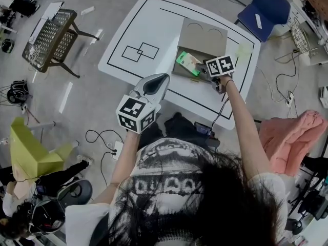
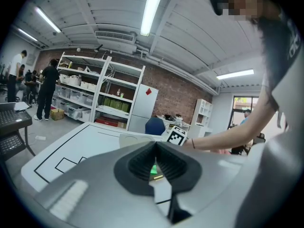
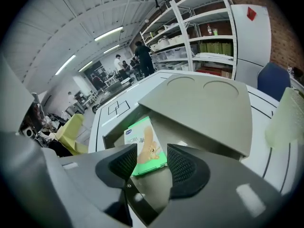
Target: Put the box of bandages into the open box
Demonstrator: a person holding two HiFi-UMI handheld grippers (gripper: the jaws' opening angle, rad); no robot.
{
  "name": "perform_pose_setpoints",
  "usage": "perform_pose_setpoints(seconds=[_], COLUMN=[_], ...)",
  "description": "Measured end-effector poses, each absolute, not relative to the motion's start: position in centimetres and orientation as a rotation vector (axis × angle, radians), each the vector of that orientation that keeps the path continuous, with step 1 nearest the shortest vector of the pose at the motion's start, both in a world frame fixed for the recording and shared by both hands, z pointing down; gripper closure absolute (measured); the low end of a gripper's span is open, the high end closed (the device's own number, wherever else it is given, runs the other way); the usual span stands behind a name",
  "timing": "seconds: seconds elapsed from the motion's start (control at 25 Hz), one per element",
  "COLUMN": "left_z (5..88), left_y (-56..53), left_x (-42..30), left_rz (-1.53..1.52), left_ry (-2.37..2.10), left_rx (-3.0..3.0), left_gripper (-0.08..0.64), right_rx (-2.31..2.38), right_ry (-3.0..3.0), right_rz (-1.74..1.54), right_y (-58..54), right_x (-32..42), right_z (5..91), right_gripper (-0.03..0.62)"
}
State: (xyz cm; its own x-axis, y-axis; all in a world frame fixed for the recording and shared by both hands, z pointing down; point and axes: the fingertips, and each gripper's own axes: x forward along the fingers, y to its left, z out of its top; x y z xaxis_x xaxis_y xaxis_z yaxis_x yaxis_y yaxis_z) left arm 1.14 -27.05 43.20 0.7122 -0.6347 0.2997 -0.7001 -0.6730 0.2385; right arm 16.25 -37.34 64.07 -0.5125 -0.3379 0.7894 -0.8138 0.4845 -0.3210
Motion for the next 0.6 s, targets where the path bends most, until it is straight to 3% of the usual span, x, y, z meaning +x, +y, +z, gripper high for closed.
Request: perform_pose_setpoints(seconds=[0.6], left_z=[42.8], left_y=[-26.4], left_x=[0.8], left_rz=[0.261], left_ry=[-1.02], left_rx=[2.603], left_gripper=[0.56], right_rx=[1.022], right_ry=[-2.365], right_rz=[0.879], right_y=[-36.4], right_x=[13.2], right_z=[56.2], right_gripper=[0.425])
